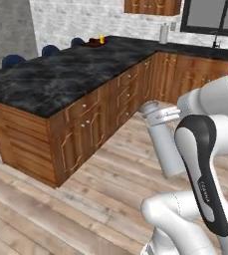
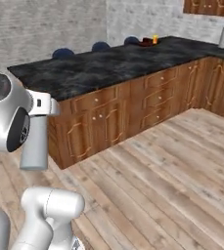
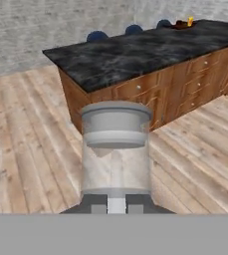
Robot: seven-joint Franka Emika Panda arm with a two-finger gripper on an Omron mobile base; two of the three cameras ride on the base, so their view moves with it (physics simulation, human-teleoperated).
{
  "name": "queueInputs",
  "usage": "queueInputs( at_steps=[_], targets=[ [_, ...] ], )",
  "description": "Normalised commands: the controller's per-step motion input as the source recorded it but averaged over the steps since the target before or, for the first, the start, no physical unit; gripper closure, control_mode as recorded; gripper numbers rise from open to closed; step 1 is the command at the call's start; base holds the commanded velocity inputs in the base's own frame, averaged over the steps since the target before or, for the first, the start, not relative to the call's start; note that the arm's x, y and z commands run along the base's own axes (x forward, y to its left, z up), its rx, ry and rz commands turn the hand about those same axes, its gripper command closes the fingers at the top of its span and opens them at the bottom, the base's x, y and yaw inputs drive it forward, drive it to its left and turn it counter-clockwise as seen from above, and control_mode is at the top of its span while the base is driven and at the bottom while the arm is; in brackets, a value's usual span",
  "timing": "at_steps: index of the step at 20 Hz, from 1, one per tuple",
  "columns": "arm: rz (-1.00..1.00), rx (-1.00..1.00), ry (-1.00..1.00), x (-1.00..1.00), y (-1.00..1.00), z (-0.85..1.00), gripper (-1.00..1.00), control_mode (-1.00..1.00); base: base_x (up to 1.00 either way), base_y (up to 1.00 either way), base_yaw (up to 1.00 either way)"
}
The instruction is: There is a tray on the dining counter. Grab the cup, mug, and pitcher and place them on the tray. The pitcher may be placed next to the tray if it cannot fit the tray.
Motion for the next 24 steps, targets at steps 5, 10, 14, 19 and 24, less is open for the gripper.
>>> queueInputs(
  at_steps=[5,10,14,19,24],
  targets=[
    [0.00,0.00,0.00,0.00,0.00,0.00,1.00,1.00,0.63,0.99,0.69],
    [0.00,0.00,0.00,0.00,0.00,0.00,1.00,1.00,0.86,0.80,0.60],
    [0.00,0.00,0.00,0.00,0.00,0.00,1.00,1.00,1.00,0.28,0.39],
    [0.00,0.00,0.00,0.00,0.00,0.00,1.00,1.00,1.00,0.70,0.44],
    [0.00,0.00,0.00,0.00,0.00,0.00,1.00,1.00,1.00,0.85,0.45]
  ],
)
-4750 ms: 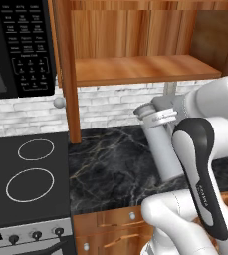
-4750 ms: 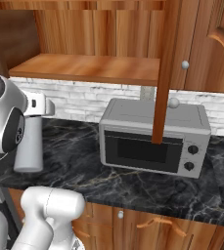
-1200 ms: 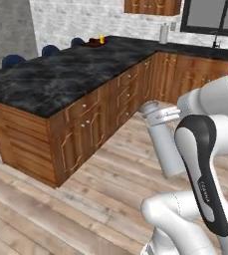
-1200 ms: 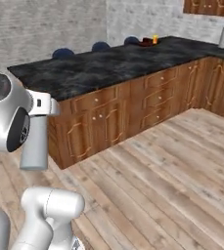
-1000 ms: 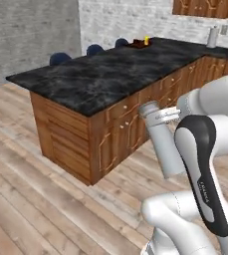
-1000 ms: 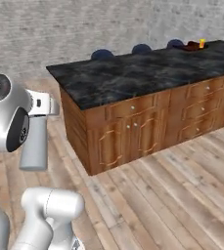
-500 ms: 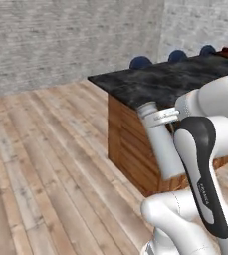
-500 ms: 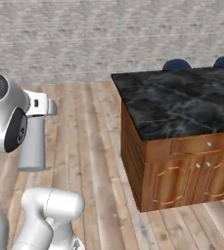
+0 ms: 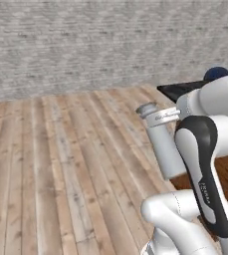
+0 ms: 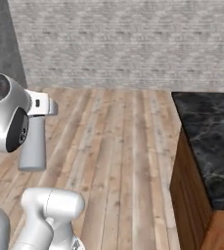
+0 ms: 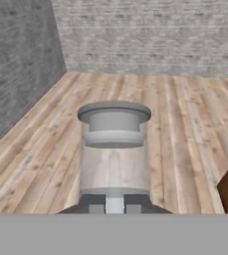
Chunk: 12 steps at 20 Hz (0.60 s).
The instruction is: There is a tray on the dining counter. Grab the cup, mug, and pitcher and place them on the tray. The pitcher may be placed next to the tray if it cannot fit the tray.
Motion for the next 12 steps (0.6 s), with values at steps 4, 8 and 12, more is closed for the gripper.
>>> queueInputs(
  at_steps=[4,8,12],
  targets=[
    [0.00,0.00,0.00,0.00,0.00,0.00,1.00,1.00,1.00,0.21,0.05],
    [0.00,0.00,0.00,0.00,0.00,0.00,1.00,1.00,1.00,0.19,0.00],
    [0.00,0.00,0.00,0.00,0.00,0.00,1.00,1.00,1.00,0.20,-0.03]
  ],
)
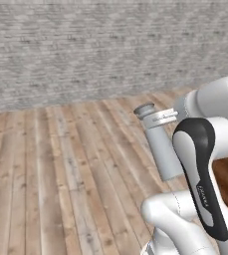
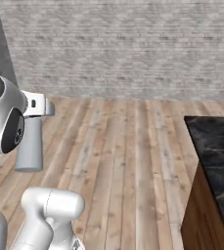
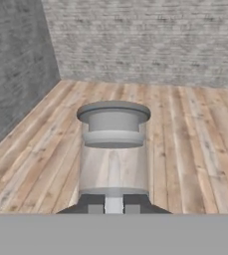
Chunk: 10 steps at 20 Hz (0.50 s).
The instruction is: There is a tray on the dining counter. Grab the cup, mug, and pitcher and place them on the tray. The pitcher may be placed next to the tray if it cannot fit the tray.
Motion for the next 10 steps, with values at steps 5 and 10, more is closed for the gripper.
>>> queueInputs(
  at_steps=[5,10],
  targets=[
    [0.00,0.00,0.00,0.00,0.00,0.00,1.00,1.00,1.00,0.34,-0.05],
    [0.00,0.00,0.00,0.00,0.00,0.00,1.00,1.00,1.00,0.09,-0.15]
  ],
)
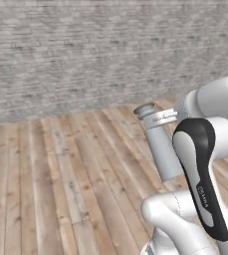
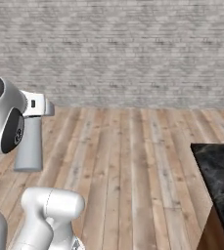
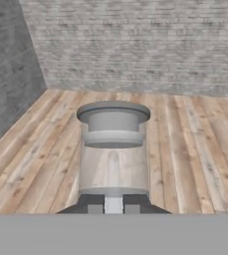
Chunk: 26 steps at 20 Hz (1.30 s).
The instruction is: There is a tray on the dining counter. Grab the cup, mug, and pitcher and place them on the tray. The pitcher may be placed next to the tray if it cannot fit the tray.
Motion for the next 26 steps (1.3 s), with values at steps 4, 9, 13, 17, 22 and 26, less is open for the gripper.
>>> queueInputs(
  at_steps=[4,9,13,17,22,26],
  targets=[
    [0.00,0.00,0.00,0.00,0.00,0.00,1.00,1.00,1.00,0.12,-0.28],
    [0.00,0.00,0.00,0.00,0.00,0.00,1.00,1.00,1.00,0.39,-0.36],
    [0.00,0.00,0.00,0.00,0.00,0.00,1.00,1.00,1.00,0.65,-0.42],
    [0.00,0.00,0.00,0.00,0.00,0.00,1.00,1.00,1.00,0.76,-0.49],
    [0.00,0.00,0.00,0.00,0.00,0.00,1.00,1.00,1.00,0.83,-0.58],
    [0.00,0.00,0.00,0.00,0.00,0.00,1.00,1.00,1.00,0.89,-0.65]
  ],
)
